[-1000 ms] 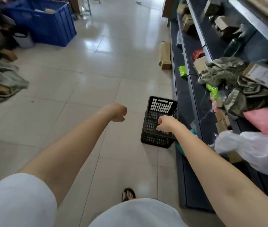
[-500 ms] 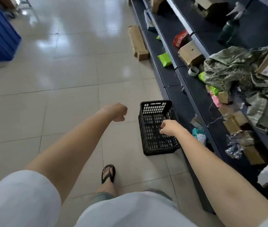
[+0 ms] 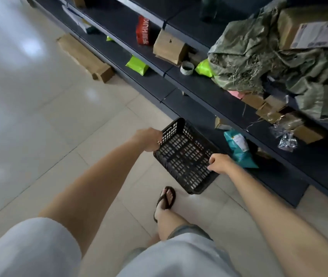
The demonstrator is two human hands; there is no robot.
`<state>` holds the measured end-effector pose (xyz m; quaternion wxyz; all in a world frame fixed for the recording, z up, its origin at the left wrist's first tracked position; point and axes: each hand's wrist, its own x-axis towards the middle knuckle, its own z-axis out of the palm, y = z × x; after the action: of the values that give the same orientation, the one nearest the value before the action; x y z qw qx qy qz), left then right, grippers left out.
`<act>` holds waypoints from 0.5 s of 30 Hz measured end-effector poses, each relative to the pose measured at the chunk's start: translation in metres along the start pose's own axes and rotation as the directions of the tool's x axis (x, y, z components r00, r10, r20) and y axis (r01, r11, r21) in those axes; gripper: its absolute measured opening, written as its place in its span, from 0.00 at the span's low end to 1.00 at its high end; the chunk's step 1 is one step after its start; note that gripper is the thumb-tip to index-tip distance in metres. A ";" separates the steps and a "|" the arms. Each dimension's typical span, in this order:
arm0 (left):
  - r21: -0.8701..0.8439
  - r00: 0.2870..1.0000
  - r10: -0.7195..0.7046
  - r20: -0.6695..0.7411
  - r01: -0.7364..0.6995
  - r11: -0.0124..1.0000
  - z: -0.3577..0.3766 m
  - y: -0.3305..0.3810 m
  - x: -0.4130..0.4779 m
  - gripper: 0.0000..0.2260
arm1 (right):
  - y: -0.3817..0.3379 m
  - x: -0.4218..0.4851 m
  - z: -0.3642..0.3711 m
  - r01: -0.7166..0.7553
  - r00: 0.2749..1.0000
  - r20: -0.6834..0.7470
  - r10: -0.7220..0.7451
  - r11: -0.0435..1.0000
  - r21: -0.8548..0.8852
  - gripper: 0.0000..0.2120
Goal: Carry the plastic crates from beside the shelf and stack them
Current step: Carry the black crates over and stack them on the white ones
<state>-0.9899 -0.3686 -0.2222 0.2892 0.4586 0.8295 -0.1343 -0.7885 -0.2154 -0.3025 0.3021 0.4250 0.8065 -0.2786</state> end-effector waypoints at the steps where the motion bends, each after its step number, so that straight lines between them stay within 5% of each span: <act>1: 0.011 1.000 0.017 0.012 -0.017 1.000 -0.006 -0.006 0.014 0.17 | -0.002 0.008 -0.001 -0.020 1.000 0.000 0.020 1.000 0.024 0.11; 15: 0.162 0.958 0.206 0.199 -0.239 0.957 -0.016 -0.061 0.240 0.17 | 0.002 0.117 0.037 -0.385 0.911 0.002 0.412 0.851 0.357 0.13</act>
<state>-1.1459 -0.2300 -0.3565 0.3326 0.5601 0.7268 -0.2180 -0.8305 -0.1802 -0.4122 0.2424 0.6399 0.6489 -0.3327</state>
